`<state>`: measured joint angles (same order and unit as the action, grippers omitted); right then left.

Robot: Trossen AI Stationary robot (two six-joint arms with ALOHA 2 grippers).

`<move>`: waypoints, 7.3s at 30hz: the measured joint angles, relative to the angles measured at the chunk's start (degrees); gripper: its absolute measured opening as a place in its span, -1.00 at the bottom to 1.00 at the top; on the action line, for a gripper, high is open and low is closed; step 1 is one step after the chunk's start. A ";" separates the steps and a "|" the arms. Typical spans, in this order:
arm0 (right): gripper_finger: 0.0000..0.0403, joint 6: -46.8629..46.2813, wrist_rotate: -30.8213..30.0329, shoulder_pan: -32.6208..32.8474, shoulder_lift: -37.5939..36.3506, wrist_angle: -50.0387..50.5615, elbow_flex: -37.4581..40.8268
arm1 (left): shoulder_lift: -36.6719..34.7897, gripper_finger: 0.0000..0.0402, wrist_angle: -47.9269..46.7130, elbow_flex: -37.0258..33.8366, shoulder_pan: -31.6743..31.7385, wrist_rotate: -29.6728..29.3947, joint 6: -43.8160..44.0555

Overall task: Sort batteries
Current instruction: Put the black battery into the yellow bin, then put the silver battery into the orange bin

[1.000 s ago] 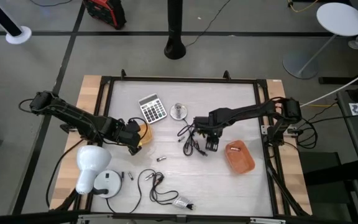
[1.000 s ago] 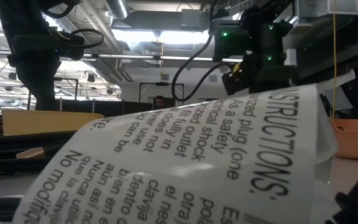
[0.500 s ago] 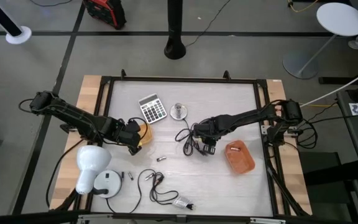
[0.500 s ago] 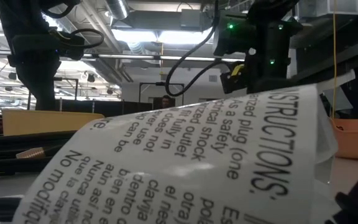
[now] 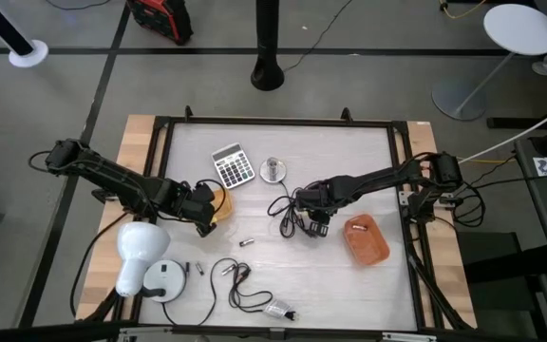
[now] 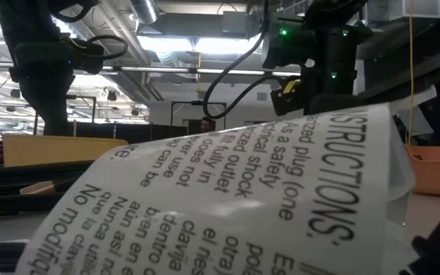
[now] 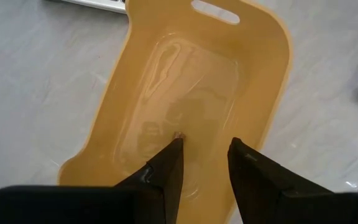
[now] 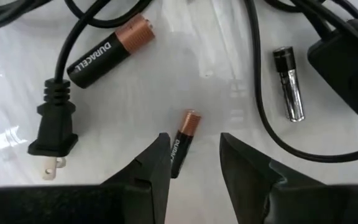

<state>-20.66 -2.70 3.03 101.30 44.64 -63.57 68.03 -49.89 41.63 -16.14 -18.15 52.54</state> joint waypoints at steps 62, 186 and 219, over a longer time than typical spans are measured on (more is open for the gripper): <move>-0.92 0.35 -0.70 -0.04 0.31 -3.91 1.32 | 0.00 -0.42 0.16 0.00 0.00 0.00 0.02; -0.28 26.49 -23.19 7.85 -12.66 -6.18 -30.67 | 21.74 -0.99 20.25 14.79 6.22 36.34 -59.03; -0.28 16.32 -23.28 7.87 -19.20 11.64 -30.62 | 35.62 -0.54 13.89 24.41 3.30 25.51 -49.13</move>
<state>-4.34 -25.98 10.90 82.09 56.28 -94.19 103.65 -36.00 66.04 -12.84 7.35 3.42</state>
